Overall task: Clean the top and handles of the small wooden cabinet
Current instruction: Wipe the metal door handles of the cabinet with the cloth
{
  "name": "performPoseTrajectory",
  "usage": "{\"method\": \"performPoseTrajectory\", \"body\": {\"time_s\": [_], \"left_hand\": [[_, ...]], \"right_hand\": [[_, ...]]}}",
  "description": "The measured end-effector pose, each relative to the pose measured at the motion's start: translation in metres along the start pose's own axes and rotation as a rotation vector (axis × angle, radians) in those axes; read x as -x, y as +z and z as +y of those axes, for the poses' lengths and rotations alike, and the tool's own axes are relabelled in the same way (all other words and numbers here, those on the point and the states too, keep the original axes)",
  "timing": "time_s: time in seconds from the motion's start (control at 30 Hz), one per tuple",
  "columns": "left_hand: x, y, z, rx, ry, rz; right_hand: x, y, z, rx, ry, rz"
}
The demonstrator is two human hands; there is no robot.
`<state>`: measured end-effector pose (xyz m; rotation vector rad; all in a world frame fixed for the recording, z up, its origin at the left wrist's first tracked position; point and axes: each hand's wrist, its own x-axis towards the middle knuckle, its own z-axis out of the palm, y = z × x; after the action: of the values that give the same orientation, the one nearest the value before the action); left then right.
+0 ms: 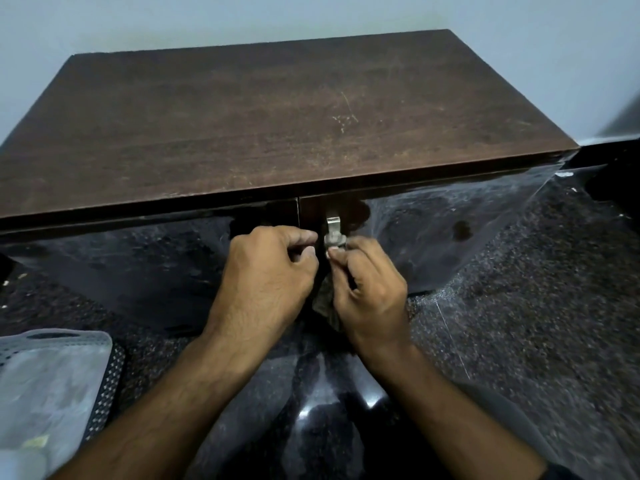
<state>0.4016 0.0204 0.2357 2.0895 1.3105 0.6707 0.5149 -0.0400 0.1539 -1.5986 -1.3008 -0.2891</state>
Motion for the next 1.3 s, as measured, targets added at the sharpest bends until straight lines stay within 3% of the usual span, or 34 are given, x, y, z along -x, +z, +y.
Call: {"method": "performPoseTrajectory", "body": {"time_s": [0.13, 0.33, 0.57, 0.77, 0.93, 1.1, 1.3], "left_hand": [[-0.003, 0.003, 0.001, 0.006, -0.018, -0.044], [-0.001, 0.005, 0.005, 0.056, 0.047, -0.054], [0.001, 0.006, 0.001, -0.003, 0.093, -0.060], [0.000, 0.003, -0.002, -0.038, 0.081, -0.052], [0.001, 0.004, 0.001, -0.024, 0.072, -0.063], [0.001, 0.007, 0.005, 0.000, 0.089, -0.056], [0.000, 0.007, 0.002, 0.010, 0.076, -0.048]], "right_hand": [[0.010, 0.002, 0.011, -0.017, 0.148, -0.094], [-0.003, -0.008, 0.006, -0.152, 0.415, 0.058], [-0.017, -0.006, 0.004, -0.163, 0.413, 0.023], [-0.025, -0.005, 0.007, -0.124, 0.300, 0.104], [-0.017, -0.004, 0.010, -0.101, 0.372, 0.007], [-0.028, -0.005, 0.009, -0.150, 0.225, 0.188], [-0.008, -0.005, 0.015, -0.082, 0.503, -0.017]]}}
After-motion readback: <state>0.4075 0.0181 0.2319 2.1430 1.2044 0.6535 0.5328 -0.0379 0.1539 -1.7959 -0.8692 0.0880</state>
